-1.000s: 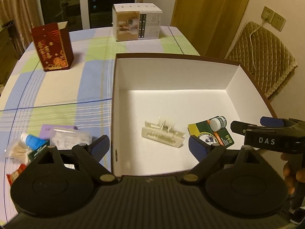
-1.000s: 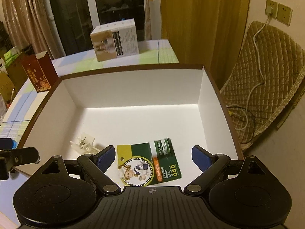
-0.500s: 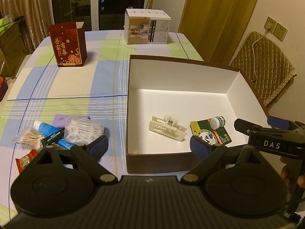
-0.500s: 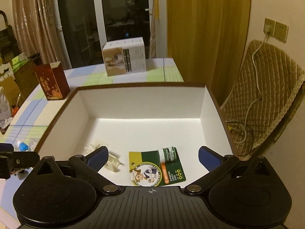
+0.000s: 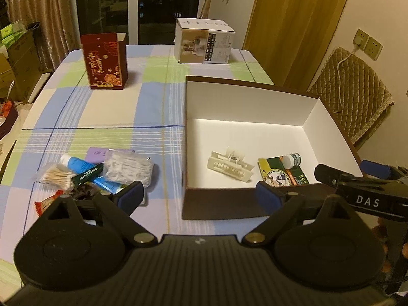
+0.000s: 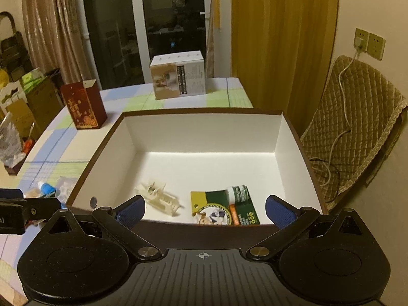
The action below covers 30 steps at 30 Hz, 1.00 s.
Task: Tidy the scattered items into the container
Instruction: 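Withdraw both grippers from the box back toward the remaining items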
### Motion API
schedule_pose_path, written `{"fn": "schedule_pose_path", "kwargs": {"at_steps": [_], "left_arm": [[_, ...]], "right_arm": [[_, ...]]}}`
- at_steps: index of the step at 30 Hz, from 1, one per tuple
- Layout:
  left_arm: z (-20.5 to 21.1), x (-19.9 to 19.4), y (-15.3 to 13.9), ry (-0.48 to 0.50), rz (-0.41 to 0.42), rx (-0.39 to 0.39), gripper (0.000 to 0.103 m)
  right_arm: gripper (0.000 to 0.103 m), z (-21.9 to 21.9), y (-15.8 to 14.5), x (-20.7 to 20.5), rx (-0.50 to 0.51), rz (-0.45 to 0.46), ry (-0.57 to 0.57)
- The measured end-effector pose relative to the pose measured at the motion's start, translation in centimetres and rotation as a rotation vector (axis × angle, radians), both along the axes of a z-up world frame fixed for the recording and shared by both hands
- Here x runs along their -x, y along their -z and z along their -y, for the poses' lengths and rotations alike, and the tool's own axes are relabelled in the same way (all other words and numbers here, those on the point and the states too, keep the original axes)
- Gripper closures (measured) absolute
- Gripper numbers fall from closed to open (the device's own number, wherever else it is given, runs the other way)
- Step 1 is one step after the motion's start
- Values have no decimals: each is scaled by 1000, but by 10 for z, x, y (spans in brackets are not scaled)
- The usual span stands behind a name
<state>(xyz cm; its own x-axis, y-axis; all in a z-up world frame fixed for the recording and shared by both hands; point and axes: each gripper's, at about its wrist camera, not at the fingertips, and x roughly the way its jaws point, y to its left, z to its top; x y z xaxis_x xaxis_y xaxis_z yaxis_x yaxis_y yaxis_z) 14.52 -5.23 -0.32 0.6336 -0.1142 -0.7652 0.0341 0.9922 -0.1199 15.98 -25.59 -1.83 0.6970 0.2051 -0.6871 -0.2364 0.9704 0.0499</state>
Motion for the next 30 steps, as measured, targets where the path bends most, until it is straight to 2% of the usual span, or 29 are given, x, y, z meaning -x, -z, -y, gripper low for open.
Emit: {"fn": "schedule_pose_path", "kwargs": {"at_steps": [9, 20, 30], "left_arm": [[-15, 25, -9, -38, 16, -11, 5], [-28, 58, -15, -57, 23, -36, 4], [-33, 81, -21, -59, 35, -49, 4]], "right_arm": [[0, -14, -2, 25, -2, -27, -20], [0, -39, 1, 59, 61, -44, -93], [0, -49, 0, 82, 72, -66, -118]]}}
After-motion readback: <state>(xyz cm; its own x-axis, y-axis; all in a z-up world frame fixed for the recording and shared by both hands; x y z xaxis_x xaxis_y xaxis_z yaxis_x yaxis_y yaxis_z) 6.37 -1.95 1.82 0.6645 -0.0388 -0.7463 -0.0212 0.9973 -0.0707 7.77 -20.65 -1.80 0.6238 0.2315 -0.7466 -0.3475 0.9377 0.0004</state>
